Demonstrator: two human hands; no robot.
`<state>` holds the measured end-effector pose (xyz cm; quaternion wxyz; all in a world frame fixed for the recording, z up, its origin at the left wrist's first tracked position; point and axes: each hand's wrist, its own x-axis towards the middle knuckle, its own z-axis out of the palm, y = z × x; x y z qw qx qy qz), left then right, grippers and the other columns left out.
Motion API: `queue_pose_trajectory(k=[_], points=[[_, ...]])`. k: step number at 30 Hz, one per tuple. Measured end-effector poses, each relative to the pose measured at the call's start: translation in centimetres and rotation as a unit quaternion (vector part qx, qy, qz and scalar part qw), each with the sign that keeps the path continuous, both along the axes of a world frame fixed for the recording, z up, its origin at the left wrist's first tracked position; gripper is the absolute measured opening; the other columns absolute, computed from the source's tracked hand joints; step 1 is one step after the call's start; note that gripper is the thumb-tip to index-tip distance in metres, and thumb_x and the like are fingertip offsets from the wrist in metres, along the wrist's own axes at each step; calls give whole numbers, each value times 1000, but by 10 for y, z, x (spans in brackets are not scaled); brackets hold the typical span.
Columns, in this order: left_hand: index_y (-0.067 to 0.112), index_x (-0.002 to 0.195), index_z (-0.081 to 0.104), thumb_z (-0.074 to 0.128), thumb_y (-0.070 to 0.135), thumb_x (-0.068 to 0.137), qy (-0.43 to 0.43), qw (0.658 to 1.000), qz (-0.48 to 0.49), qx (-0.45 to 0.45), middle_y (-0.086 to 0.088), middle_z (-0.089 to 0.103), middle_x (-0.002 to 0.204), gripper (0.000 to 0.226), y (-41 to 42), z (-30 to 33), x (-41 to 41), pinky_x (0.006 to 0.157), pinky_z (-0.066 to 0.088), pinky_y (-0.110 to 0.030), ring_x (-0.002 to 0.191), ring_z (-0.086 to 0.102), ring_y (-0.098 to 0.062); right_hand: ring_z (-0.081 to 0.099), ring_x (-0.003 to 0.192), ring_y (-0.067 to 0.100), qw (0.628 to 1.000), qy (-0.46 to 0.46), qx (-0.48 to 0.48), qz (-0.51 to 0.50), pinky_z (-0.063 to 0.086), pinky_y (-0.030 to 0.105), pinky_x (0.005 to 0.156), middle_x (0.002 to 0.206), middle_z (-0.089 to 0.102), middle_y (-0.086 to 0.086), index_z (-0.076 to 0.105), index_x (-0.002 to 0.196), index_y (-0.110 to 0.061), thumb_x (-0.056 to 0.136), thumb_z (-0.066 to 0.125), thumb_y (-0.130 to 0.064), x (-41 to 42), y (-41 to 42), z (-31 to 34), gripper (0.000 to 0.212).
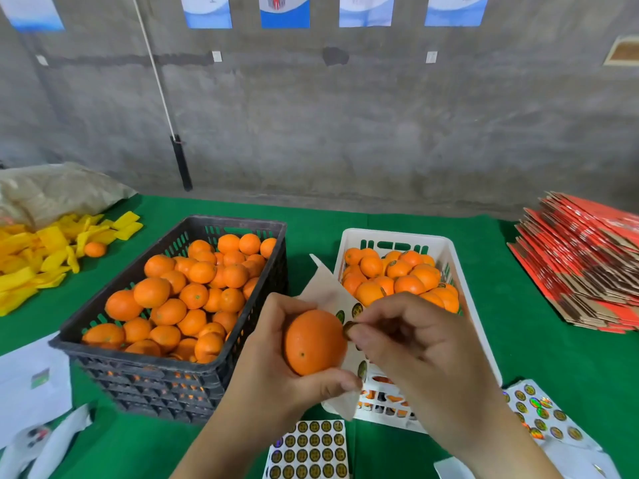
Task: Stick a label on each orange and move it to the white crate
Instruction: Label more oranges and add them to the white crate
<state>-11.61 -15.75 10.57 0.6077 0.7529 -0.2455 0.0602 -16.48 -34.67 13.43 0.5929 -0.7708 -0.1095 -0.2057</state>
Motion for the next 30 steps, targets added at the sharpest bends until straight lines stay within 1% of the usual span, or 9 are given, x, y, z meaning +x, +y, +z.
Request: queue_pose_trajectory(k=[6, 10, 14, 16, 19, 22, 24, 27, 30], points=[[48, 125, 48, 85, 78, 57, -114, 988, 35, 102, 20, 60, 131, 83, 2, -4, 2, 86, 60, -32, 117, 65, -8, 51, 63, 5, 984, 76, -134, 88, 46, 24, 59, 74, 63, -10, 72, 101, -35, 96, 76, -37, 18, -9, 11, 7], [49, 128, 48, 85, 74, 62, -132, 988, 40, 63, 19, 58, 135, 80, 3, -9, -1, 87, 57, -23, 119, 65, -8, 49, 62, 7, 977, 163, -31, 133, 42, 22, 58, 68, 55, -7, 65, 103, -37, 87, 81, -50, 20, -7, 6, 26], [47, 130, 44, 86, 67, 70, -177, 982, 44, 44, 23, 51, 139, 76, -6, -23, -1, 90, 50, -14, 123, 61, -5, 74, 81, 23, 922, 305, 130, 202, 56, 33, 56, 99, 73, 11, 61, 104, -40, 67, 87, -68, 12, 2, -20, 53], [50, 129, 46, 86, 70, 68, -138, 989, 29, 36, 22, 54, 139, 76, -7, -32, 1, 91, 53, -20, 122, 63, -7, 74, 86, 36, 899, 312, 218, 217, 61, 40, 63, 105, 76, 15, 67, 99, -39, 58, 96, -63, 10, 5, -33, 56], [38, 129, 61, 90, 60, 70, -22, 998, -30, -59, 4, 66, 136, 70, -2, -43, 8, 99, 55, -40, 125, 65, -22, 76, 90, 41, 916, 288, 249, 126, 61, 46, 73, 115, 71, 19, 74, 104, -40, 52, 98, -50, 16, 6, -52, 58], [33, 114, 74, 82, 34, 86, 45, 973, 51, -222, -4, 74, 125, 29, -1, -51, 18, 90, 59, -29, 116, 71, -24, 75, 69, 39, 925, 280, 249, 55, 61, 38, 59, 115, 66, 21, 78, 98, -40, 51, 91, -42, 28, -6, -53, 49], [33, 107, 73, 71, 14, 87, 75, 954, 109, -270, -6, 74, 123, 28, 0, -57, 24, 85, 61, -27, 115, 71, -28, 72, 64, 34, 929, 287, 232, 41, 59, 35, 56, 108, 72, 20, 78, 104, -38, 49, 99, -49, 44, -23, -41, 60], [36, 130, 57, 67, 7, 86, 124, 934, 83, -326, -11, 72, 128, 54, 2, -59, 28, 90, 61, -36, 117, 71, -28, 75, 88, 29, 942, 255, 217, -30, 64, 41, 75, 118, 75, 10, 63, 138, -32, 67, 89, -53, 83, -48, -19, 79], [25, 137, 60, 75, 11, 92, 154, 938, 56, -304, -11, 72, 130, 50, 10, -62, 28, 94, 59, -34, 120, 69, -29, 54, 137, 26, 961, 239, 124, -66, 50, 52, 111, 159, 43, -4, 29, 161, -44, 82, 66, -71, 111, -59, -14, 92]])
